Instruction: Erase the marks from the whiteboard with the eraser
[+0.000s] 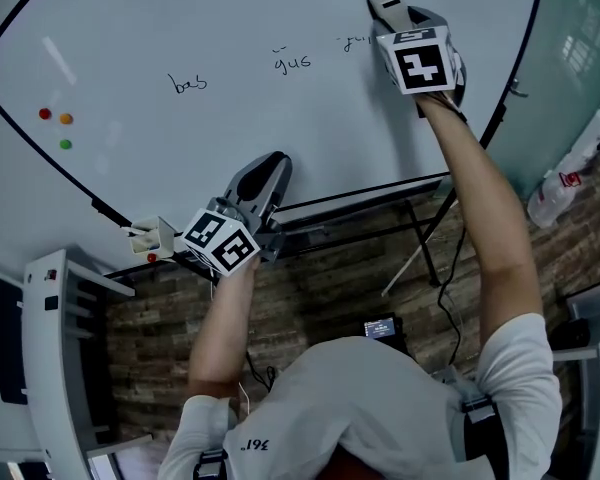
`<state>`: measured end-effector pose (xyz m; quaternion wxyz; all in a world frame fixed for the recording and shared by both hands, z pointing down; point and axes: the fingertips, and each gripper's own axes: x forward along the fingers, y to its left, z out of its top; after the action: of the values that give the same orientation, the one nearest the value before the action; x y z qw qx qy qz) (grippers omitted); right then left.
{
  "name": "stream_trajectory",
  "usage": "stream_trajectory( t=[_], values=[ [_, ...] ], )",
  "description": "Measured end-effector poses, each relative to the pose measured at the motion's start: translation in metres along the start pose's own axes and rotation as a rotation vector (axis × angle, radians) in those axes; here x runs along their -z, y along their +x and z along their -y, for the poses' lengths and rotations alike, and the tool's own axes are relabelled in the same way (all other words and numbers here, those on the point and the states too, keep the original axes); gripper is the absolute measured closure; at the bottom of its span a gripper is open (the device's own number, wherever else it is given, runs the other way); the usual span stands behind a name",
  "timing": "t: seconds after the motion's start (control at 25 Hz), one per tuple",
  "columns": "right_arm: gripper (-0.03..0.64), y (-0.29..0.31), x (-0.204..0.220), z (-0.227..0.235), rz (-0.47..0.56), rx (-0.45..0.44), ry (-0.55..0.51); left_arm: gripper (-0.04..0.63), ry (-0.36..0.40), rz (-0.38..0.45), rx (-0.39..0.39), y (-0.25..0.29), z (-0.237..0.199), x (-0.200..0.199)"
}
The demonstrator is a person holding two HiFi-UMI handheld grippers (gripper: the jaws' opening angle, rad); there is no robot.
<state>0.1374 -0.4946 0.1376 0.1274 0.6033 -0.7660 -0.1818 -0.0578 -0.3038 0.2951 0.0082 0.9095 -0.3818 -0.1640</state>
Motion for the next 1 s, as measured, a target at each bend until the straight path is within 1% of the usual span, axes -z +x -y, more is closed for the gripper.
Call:
stream_trajectory(
  t=[0.12, 0.32, 0.44, 0.52, 0.6, 0.72, 1.0],
  values=[
    [0.37, 0.0, 0.01, 0.013, -0.017, 0.007, 0.007, 0.54, 0.002, 0.004, 0.011, 0.002, 0.001, 0.0],
    [0.37, -0.003, 0.024, 0.042, -0.052, 0.069, 0.021, 0.54, -0.001, 0.002, 0.006, 0.003, 0.002, -0.004],
    [0.371, -0.011, 0.023, 0.053, -0.047, 0.104, 0.049, 0.54, 0.002, 0.006, 0.012, 0.002, 0.002, -0.005],
    [0.371, -0.015, 0.017, 0.053, -0.029, 0.098, 0.061, 0.54, 0.005, 0.01, 0.019, 0.002, 0.001, -0.006],
    [0.371, -0.015, 0.008, 0.046, -0.01, 0.078, 0.054, 0.54, 0.009, 0.014, 0.022, 0.001, -0.001, -0.008],
    [0.371, -0.017, -0.01, 0.026, 0.027, 0.038, 0.042, 0.54, 0.007, 0.017, -0.001, -0.005, -0.004, -0.015],
    [0.371, -0.016, -0.059, -0.056, 0.098, -0.105, 0.038, 0.54, 0.026, 0.035, -0.049, -0.036, -0.017, -0.028]
  ],
)
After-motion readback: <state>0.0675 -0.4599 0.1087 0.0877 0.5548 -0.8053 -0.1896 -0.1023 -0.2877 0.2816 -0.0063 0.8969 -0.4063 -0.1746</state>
